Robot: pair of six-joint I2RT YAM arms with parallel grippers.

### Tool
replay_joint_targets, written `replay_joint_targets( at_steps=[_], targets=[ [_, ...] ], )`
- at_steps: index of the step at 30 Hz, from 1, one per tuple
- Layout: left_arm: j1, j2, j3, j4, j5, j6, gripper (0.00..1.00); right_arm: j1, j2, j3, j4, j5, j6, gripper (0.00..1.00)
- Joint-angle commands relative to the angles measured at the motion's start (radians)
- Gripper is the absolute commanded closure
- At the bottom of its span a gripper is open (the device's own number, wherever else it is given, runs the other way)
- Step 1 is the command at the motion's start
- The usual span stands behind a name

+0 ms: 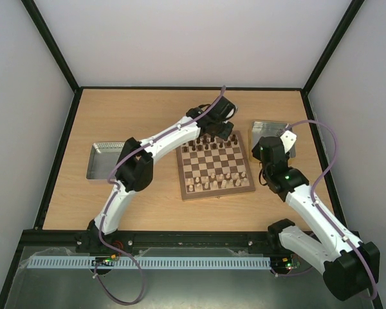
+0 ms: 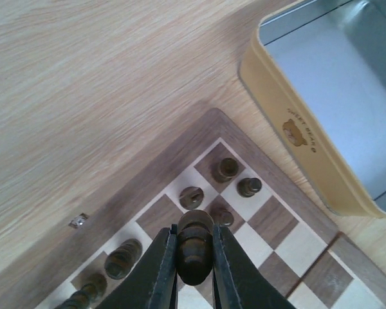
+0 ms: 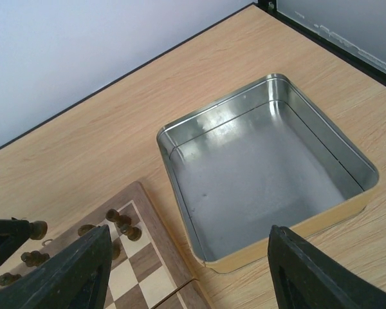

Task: Set up the chess pieces on the board
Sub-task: Place the chess piece on the chessboard.

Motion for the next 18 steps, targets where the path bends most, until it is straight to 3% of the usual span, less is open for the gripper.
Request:
replay_joint_targets(
  at_steps=[1,18],
  targets=[
    [-0.005,0.035,0.033,-0.021,-0.041,0.063,0.93,-0.004,-0.006,-0.008,-0.031,0.021,0.022,0.35],
    [-0.005,0.113,0.035,-0.021,-0.041,0.093,0.92,-0.004,0.026,-0.003,-0.029,-0.012,0.013,0.35]
  ],
)
